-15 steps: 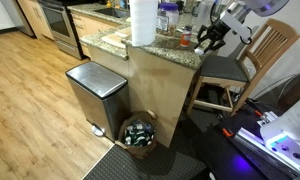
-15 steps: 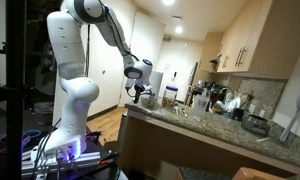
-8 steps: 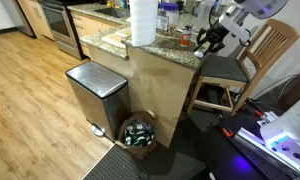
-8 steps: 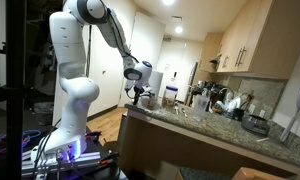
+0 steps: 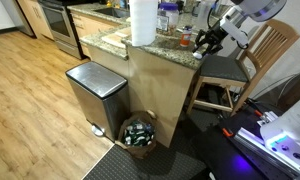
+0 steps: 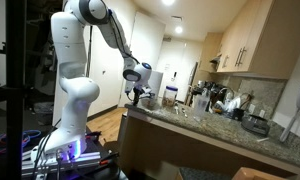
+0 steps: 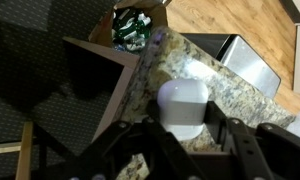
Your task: Move the white object to the left then take the left spoon and put it in the clear cup
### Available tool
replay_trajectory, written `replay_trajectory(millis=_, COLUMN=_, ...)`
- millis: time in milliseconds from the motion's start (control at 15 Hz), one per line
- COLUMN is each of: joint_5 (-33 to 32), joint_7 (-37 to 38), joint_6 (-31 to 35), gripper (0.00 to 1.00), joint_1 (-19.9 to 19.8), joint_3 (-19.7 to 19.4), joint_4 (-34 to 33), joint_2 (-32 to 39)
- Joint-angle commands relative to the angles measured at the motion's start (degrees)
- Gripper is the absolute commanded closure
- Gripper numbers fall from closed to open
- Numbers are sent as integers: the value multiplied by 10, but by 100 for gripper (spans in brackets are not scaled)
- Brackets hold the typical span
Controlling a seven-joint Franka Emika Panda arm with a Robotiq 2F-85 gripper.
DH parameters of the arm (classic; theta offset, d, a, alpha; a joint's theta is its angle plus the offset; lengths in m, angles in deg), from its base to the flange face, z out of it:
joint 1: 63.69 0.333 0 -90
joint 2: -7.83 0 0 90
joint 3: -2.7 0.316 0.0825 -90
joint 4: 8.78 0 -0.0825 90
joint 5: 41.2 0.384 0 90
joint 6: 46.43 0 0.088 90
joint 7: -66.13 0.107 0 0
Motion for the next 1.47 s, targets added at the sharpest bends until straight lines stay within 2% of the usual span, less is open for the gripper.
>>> replay_trajectory(millis=0, joint_5=54, joint_7=-77, joint_6=51, gripper=81, joint_1=18, joint_3=0, joint_4=10, joint_2=19)
replay_trajectory(millis=467, joint_5=85, joint_7=-132, joint_6=116, gripper=81, joint_1=43, joint_3=0, joint_4=19, joint_2=23)
replay_trajectory(millis=800, joint_5=155, joint_7=-191, joint_6=177, gripper=81, joint_1=78, joint_3=-9, joint_4=20, joint_2=25)
replay_trajectory(millis=867, joint_5=177, joint_7=-209, joint_6=189, gripper=31, joint_1=85, joint_3=-10, joint_4=19, joint_2=26)
replay_trajectory(millis=933, joint_5=202, joint_7=-226, joint_6=198, gripper=31, joint_1=92, joint_3=-12, joint_4=16, joint_2=27)
replay_trajectory(millis=1200, joint_5=286, joint_7=-290, joint_6=219, gripper=2, joint_1=111, joint_3=-15, joint_4=9, joint_2=30)
replay_trajectory(millis=1333, joint_5=293, joint_7=-292, joint_6=237, gripper=0, joint_1=107, joint_3=-7, joint_4=11, joint_2=39)
replay_trajectory(millis=1400, joint_5=263, joint_7=-256, joint_6=257, gripper=0, joint_1=99, joint_3=6, joint_4=17, joint_2=54)
